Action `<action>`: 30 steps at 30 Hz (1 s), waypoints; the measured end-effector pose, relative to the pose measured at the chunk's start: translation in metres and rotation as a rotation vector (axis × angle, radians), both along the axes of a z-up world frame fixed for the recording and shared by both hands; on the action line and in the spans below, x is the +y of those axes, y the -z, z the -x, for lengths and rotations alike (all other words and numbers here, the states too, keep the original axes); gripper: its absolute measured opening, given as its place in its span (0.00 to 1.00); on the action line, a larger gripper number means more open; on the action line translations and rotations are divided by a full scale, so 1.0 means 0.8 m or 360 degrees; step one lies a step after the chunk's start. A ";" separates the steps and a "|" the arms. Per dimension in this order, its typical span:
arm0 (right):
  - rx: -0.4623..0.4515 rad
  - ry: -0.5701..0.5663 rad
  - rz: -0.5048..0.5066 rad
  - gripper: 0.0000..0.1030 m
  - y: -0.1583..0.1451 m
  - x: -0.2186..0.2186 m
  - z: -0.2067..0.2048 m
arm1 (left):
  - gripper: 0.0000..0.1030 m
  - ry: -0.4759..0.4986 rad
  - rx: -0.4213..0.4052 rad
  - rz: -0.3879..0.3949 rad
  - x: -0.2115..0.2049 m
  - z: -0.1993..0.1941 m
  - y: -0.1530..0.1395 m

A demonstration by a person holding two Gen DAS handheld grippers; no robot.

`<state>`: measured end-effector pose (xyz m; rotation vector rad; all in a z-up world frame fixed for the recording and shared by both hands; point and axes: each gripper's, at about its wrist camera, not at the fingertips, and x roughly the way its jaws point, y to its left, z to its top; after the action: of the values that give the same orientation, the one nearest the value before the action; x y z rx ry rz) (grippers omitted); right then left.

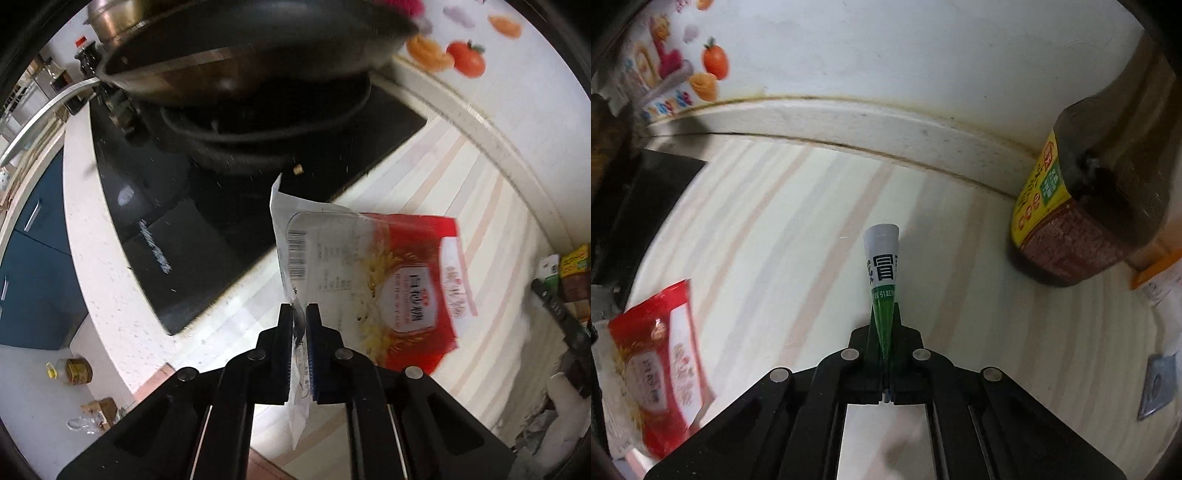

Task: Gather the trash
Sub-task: 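Grasp the red-and-white sugar bag with the left tool while the right tool grasps the green medicine stick, then carry the sugar bag and green stick over the trash bin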

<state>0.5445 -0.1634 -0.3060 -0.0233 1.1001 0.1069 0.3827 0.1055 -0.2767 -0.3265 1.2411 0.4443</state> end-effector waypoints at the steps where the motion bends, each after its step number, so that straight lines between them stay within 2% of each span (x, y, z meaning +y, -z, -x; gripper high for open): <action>1: -0.0006 -0.0001 -0.0035 0.01 -0.006 0.003 0.005 | 0.04 -0.0004 -0.0028 -0.0010 0.006 0.009 -0.014; 7: -0.0081 -0.0174 -0.0206 0.01 -0.072 0.035 0.069 | 0.04 -0.0072 -0.0200 -0.0042 0.046 0.059 -0.073; 12: -0.0133 -0.0394 -0.0290 0.01 -0.123 0.099 0.128 | 0.04 -0.0152 -0.0289 -0.0063 0.088 0.123 -0.113; 17: -0.0121 -0.0630 -0.0379 0.01 -0.158 0.174 0.202 | 0.04 -0.0295 -0.0314 -0.0117 0.135 0.233 -0.139; 23: -0.0043 -0.0954 -0.0448 0.01 -0.154 0.294 0.316 | 0.04 -0.0551 -0.0228 -0.0163 0.198 0.367 -0.121; 27: 0.0065 -0.1167 -0.0458 0.01 -0.124 0.380 0.400 | 0.04 -0.0755 -0.0149 -0.0157 0.246 0.453 -0.090; 30: 0.0153 -0.1312 -0.0433 0.01 -0.085 0.441 0.460 | 0.04 -0.0910 -0.0081 -0.0136 0.285 0.519 -0.055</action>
<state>0.1766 0.1896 -0.2383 -0.2292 1.1060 1.0030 -0.0325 0.3333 -0.2328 -0.6193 1.0641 0.9693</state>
